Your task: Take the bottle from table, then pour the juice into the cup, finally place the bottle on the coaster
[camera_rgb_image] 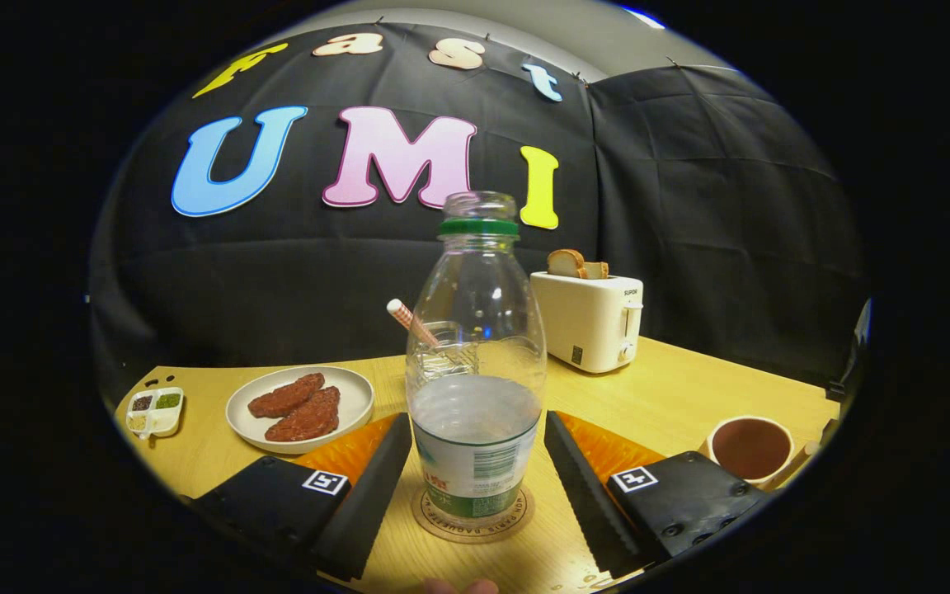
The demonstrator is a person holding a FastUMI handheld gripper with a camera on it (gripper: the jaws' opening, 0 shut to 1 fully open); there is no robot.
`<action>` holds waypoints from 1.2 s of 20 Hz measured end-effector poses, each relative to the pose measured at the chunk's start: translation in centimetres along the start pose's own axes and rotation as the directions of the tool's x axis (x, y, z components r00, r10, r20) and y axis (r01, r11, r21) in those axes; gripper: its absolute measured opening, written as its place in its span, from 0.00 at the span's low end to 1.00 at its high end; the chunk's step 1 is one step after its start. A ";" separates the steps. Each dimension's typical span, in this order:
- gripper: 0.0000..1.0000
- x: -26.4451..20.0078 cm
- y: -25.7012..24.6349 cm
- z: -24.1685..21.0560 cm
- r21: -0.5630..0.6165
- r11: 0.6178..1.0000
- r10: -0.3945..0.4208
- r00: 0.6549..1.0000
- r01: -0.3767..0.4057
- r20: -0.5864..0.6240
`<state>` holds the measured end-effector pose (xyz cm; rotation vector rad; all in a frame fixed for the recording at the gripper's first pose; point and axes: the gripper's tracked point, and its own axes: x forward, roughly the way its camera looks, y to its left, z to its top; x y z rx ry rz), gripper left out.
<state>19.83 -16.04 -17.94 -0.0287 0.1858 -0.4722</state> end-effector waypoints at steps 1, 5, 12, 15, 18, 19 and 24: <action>0.99 -0.2 0.0 -0.3 0.003 1.000 0.001 1.000 -0.001 -0.005; 0.99 -1.9 0.0 -0.9 -0.005 1.000 0.012 1.000 -0.012 -0.028; 0.99 -7.0 -0.3 0.6 -0.026 0.998 0.050 0.998 -0.051 -0.040; 0.99 -9.4 -0.7 2.5 -0.025 0.997 0.072 0.997 -0.073 -0.032; 0.99 -11.4 -0.8 5.3 -0.030 0.994 0.107 0.994 -0.107 -0.005; 0.99 -12.0 -0.8 6.2 -0.028 0.992 0.122 0.993 -0.122 0.005; 0.99 -14.6 0.1 10.3 -0.011 0.975 0.220 0.975 -0.220 0.038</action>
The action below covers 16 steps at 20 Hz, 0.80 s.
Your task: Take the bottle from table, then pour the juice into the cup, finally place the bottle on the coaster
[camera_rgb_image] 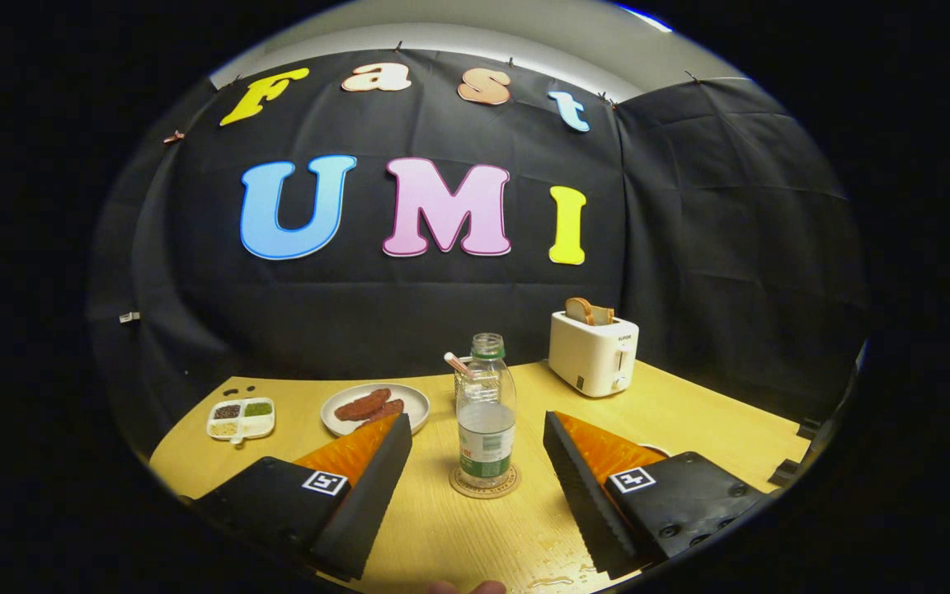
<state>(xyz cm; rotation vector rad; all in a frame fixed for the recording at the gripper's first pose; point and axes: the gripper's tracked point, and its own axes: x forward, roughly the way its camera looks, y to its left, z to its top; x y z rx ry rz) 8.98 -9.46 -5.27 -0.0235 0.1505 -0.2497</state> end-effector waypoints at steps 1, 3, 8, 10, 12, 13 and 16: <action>0.99 -0.5 0.2 0.8 -0.001 1.000 0.021 1.000 -0.021 0.002; 0.99 -1.5 0.2 2.1 -0.007 0.998 0.060 0.998 -0.060 0.008; 0.99 -3.6 -0.4 4.5 0.001 0.987 0.161 0.987 -0.161 0.016; 0.99 -4.4 -0.7 5.5 0.000 0.980 0.198 0.980 -0.198 0.023; 0.99 -5.2 -1.1 6.4 0.003 0.974 0.227 0.974 -0.227 0.031; 0.98 -5.6 -1.4 6.7 0.003 0.972 0.235 0.972 -0.235 0.029; 0.98 -6.6 -2.1 7.4 0.001 0.965 0.262 0.965 -0.262 0.023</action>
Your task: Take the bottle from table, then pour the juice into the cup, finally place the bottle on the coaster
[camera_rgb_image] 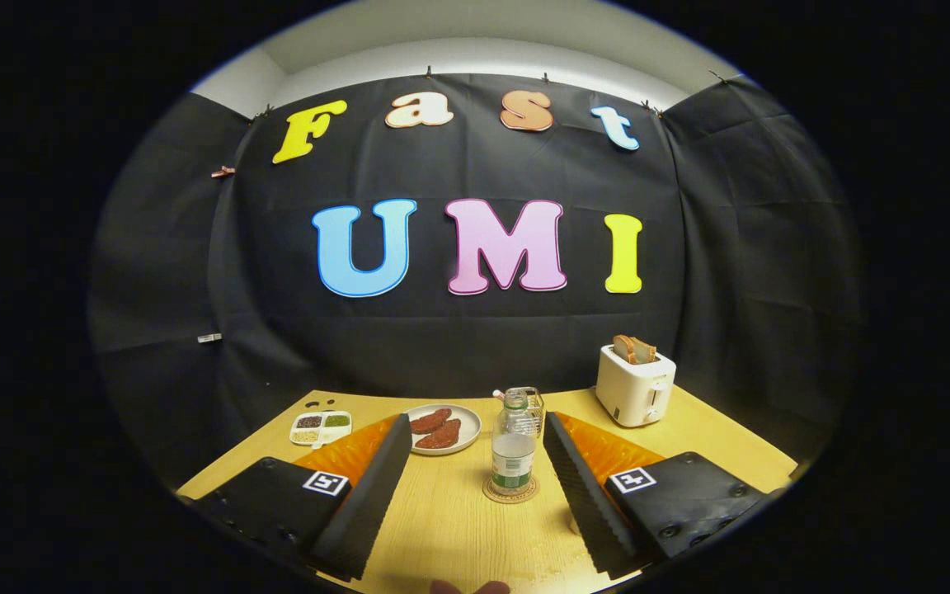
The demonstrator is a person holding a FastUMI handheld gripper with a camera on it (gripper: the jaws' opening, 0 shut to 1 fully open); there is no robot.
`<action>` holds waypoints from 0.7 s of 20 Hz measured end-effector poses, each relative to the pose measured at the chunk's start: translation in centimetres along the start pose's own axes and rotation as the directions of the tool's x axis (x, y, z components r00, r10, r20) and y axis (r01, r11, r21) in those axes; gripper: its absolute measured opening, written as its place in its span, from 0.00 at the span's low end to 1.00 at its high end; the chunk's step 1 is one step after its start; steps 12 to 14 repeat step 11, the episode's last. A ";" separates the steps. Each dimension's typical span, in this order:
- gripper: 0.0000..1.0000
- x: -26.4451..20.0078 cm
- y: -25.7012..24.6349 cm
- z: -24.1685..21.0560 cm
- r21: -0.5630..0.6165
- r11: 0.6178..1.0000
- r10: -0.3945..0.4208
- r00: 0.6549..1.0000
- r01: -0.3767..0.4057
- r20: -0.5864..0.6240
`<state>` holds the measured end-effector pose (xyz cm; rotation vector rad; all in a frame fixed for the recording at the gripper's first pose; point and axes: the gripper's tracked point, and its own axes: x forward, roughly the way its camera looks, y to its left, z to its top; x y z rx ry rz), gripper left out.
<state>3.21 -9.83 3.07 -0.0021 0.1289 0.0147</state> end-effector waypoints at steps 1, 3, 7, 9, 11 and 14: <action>0.98 -0.3 -0.1 0.1 0.001 1.000 0.012 1.000 -0.012 -0.001; 0.98 -0.8 -0.4 0.4 -0.003 1.000 0.030 1.000 -0.030 -0.004; 0.98 -1.5 -1.0 0.4 -0.031 0.998 0.059 0.998 -0.060 -0.014; 0.99 -2.0 -0.9 0.3 -0.035 0.996 0.079 0.997 -0.079 -0.017; 0.98 -2.1 -0.7 0.3 -0.035 0.995 0.096 0.995 -0.096 -0.020; 0.98 -2.1 -0.7 0.3 -0.035 0.995 0.096 0.995 -0.096 -0.020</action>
